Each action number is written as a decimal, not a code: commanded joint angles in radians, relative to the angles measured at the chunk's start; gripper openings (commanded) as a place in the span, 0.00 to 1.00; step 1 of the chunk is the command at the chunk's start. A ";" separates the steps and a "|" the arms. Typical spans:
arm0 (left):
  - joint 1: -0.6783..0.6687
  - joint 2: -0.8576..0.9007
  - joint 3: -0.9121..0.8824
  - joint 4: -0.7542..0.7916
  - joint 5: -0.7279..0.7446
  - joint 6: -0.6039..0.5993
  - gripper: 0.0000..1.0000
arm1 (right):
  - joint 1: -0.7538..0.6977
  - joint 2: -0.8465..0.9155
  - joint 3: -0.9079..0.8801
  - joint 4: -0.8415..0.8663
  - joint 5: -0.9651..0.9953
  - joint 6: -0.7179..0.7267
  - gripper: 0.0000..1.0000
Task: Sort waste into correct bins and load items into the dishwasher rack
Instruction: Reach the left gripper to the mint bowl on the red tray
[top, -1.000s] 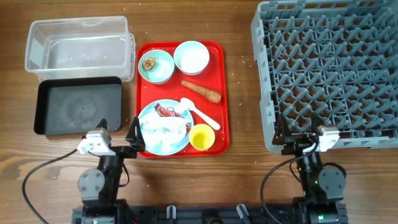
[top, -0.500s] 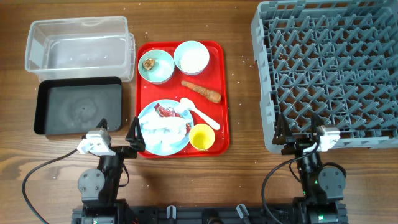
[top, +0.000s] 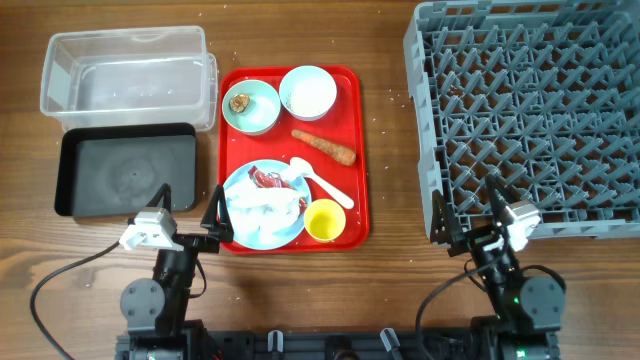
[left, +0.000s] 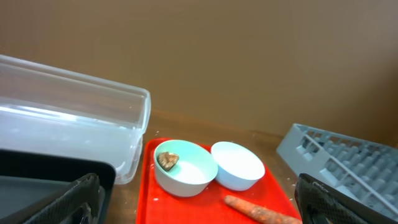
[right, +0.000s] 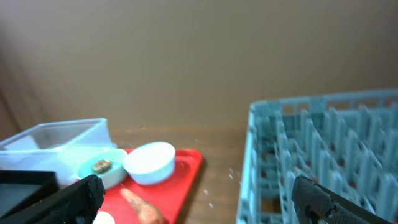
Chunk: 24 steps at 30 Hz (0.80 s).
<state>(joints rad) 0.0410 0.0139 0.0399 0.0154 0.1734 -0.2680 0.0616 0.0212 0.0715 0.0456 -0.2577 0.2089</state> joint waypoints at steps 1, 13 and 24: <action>-0.005 0.026 0.119 -0.028 0.051 -0.002 1.00 | -0.004 0.067 0.137 0.008 -0.120 -0.034 1.00; -0.005 0.575 0.706 -0.378 0.121 0.056 1.00 | -0.004 0.711 0.742 -0.257 -0.354 -0.105 1.00; -0.201 1.328 1.288 -0.776 0.112 0.293 1.00 | -0.004 1.100 1.049 -0.674 -0.357 -0.229 1.00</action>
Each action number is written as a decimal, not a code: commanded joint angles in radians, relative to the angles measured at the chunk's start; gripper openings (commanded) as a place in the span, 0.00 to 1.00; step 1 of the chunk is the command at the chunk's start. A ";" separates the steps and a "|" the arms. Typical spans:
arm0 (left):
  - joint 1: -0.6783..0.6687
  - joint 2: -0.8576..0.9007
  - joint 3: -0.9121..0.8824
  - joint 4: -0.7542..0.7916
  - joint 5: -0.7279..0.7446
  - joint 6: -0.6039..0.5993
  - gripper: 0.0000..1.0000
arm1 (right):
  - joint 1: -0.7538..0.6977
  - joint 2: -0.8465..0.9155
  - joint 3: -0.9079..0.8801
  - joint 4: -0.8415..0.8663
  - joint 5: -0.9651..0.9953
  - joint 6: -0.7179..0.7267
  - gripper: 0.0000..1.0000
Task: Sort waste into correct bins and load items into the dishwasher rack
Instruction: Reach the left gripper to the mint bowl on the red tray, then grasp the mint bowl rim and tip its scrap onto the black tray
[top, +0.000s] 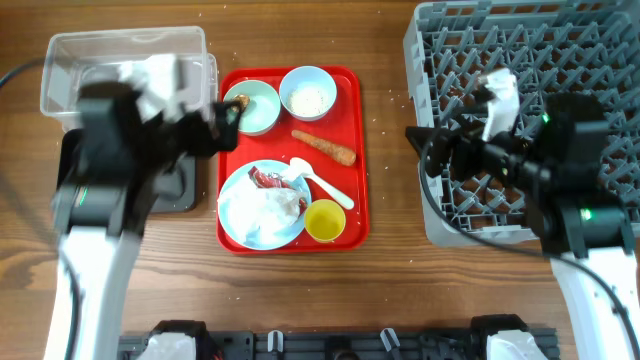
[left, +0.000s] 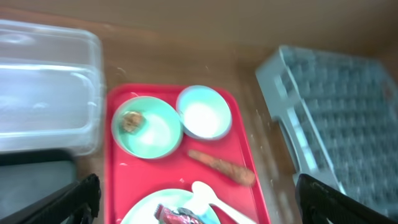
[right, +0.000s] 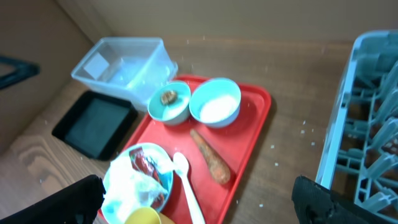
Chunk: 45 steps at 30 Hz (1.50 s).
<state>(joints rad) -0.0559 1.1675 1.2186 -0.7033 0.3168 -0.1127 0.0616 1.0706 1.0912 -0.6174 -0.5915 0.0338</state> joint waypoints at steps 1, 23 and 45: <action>-0.135 0.227 0.129 -0.062 -0.068 0.138 1.00 | -0.004 0.073 0.030 -0.010 -0.023 -0.059 1.00; -0.221 0.747 0.134 0.154 -0.281 0.248 1.00 | -0.004 0.233 0.029 -0.083 -0.008 -0.031 0.95; -0.215 0.822 0.134 0.169 -0.300 0.262 0.04 | -0.004 0.233 0.029 -0.082 -0.008 -0.004 0.89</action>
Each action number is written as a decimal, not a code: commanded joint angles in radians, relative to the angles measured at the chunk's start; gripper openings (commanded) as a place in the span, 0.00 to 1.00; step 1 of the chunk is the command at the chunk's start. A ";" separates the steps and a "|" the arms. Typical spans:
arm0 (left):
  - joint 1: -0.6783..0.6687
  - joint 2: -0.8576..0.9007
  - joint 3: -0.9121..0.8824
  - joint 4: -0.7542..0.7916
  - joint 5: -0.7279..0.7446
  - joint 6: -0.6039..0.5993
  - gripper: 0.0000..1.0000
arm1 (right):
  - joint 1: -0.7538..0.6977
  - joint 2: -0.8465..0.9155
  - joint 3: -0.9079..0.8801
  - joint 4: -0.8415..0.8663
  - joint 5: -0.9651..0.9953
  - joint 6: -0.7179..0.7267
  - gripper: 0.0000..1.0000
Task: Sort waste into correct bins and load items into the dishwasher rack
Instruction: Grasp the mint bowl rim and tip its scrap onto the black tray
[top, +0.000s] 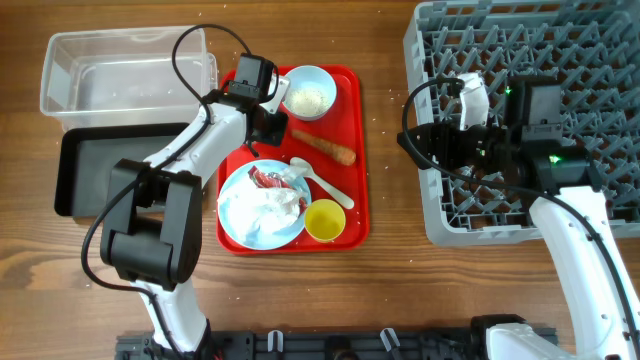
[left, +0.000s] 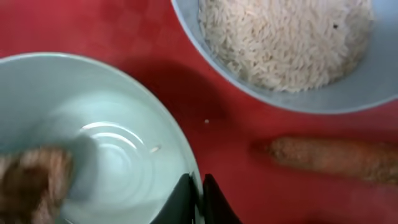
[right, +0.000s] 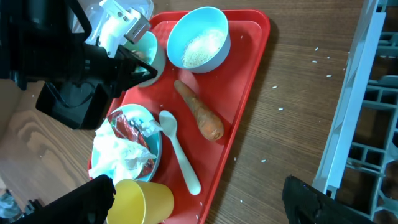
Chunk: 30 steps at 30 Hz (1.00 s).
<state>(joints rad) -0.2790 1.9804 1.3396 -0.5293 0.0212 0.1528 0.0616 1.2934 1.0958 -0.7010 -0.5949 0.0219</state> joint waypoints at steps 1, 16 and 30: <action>0.008 0.009 0.013 -0.005 -0.005 -0.013 0.04 | -0.004 0.010 0.024 0.002 -0.005 0.008 0.89; 0.009 -0.270 0.013 -0.164 -0.005 -0.400 0.04 | -0.004 0.010 0.024 0.000 -0.004 0.007 0.89; 0.255 -0.378 0.012 -0.425 0.192 -0.458 0.04 | -0.004 0.010 0.024 -0.045 0.064 0.007 0.88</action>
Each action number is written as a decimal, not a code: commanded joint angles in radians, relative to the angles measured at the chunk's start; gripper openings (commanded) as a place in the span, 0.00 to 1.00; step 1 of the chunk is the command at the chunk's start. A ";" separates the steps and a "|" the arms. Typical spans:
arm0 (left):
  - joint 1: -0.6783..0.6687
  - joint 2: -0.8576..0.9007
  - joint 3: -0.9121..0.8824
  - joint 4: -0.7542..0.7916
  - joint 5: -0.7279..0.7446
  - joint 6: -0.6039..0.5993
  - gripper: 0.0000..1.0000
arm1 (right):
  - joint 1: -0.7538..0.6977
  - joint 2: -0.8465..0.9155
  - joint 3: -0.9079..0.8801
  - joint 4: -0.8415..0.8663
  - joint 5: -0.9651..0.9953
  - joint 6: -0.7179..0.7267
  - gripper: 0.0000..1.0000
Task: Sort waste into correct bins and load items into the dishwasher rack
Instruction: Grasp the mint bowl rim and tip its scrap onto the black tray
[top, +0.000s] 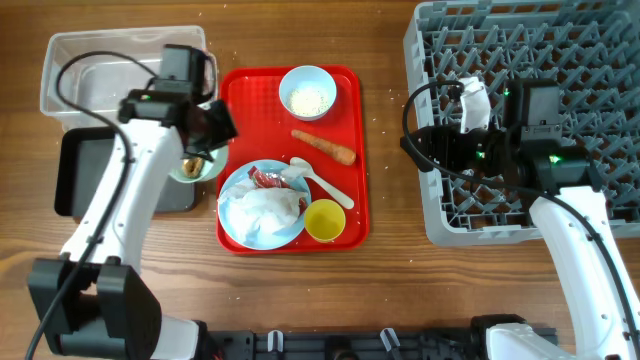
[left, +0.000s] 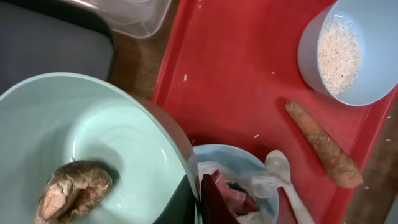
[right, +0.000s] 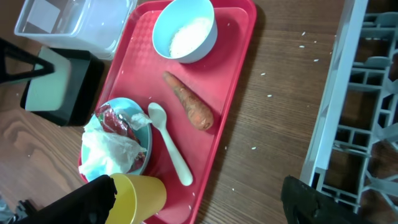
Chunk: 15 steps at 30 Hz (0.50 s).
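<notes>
A mint-green bowl (top: 192, 166) with a brown food scrap (left: 71, 190) in it hangs over the right edge of the black bin (top: 110, 175). My left gripper (top: 205, 148) is shut on the bowl's rim, its fingers (left: 186, 202) pinching the wall. On the red tray (top: 356, 150) lie a rice bowl (top: 307, 92), a carrot (top: 323, 146), a white spoon (top: 320, 182), a blue plate (top: 262, 205) with tissue and a red wrapper, and a yellow cup (top: 324, 220). My right gripper (top: 418, 150) hovers open between tray and rack, holding nothing.
A clear plastic bin (top: 120, 70) stands at the back left, behind the black bin. The grey dishwasher rack (top: 540, 100) fills the right side. Rice grains are scattered on the wood around the tray.
The mint-green bowl was on the tray's back left corner with my left gripper shut on its rim. Now it is off the tray, over the black bin's right edge. The right arm barely moved.
Both arms sat low at the table's front edge, grippers open. Then both were up over the table. Then my left gripper was shut on the green bowl's rim on the tray, the right one open beside the rack. Now the bowl is by the black bin.
</notes>
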<state>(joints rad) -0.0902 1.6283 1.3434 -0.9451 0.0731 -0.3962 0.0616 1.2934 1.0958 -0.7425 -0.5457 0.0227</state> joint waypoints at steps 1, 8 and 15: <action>0.095 -0.026 0.008 -0.010 0.191 0.129 0.04 | -0.004 0.010 0.024 -0.006 0.014 0.006 0.88; 0.406 -0.026 -0.008 0.013 0.685 0.382 0.04 | -0.004 0.010 0.024 -0.027 0.028 0.003 0.88; 0.782 -0.009 -0.177 0.166 1.164 0.468 0.04 | -0.004 0.010 0.024 -0.067 0.060 0.003 0.88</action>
<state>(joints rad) 0.5682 1.6249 1.2617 -0.8417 0.9405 0.0093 0.0616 1.2934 1.0958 -0.8066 -0.5072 0.0246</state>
